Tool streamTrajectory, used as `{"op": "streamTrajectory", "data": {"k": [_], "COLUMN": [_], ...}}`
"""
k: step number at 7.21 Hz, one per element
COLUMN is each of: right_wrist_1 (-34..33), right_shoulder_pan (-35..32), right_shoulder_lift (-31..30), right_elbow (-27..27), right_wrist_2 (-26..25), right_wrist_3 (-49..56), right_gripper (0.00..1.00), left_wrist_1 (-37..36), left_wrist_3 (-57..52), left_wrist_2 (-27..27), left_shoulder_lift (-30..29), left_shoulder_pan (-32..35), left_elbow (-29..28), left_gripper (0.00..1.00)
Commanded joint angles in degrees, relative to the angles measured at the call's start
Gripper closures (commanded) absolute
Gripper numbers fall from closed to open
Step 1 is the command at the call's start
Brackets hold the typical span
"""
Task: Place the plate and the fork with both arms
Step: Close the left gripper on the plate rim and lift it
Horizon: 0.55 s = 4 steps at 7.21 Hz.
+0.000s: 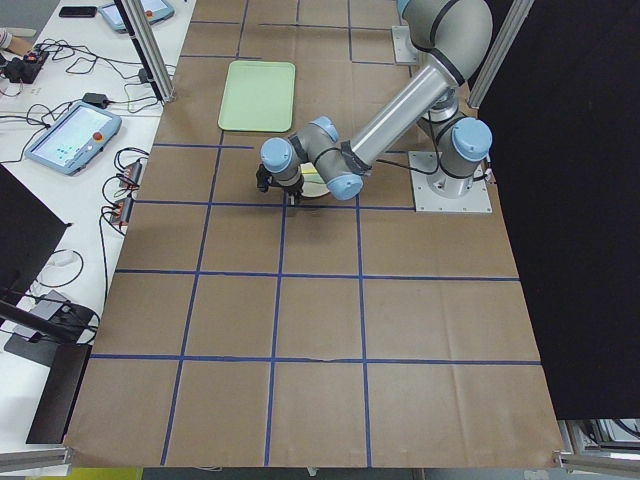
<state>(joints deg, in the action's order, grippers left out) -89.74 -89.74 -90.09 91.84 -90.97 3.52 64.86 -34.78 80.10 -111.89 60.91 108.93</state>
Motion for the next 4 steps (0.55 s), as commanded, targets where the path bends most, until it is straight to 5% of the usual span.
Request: {"op": "streamTrajectory", "data": {"k": [1,4], "right_wrist_1": [0.0,0.0], "right_shoulder_pan": [0.0,0.0], "right_shoulder_lift": [0.0,0.0], "right_elbow": [0.0,0.0], "right_wrist_2": [0.0,0.0], "right_wrist_3": [0.0,0.0], "right_gripper": [0.0,0.0], "left_wrist_1": [0.0,0.0], "left_wrist_3": [0.07,0.42], "left_wrist_2": [-0.03,-0.03], "left_shoulder_lift": [0.01,0.44], "left_shoulder_pan": [0.0,0.09], "left_elbow": [-0.39,-0.91], "left_gripper": [0.87,0.91]}}
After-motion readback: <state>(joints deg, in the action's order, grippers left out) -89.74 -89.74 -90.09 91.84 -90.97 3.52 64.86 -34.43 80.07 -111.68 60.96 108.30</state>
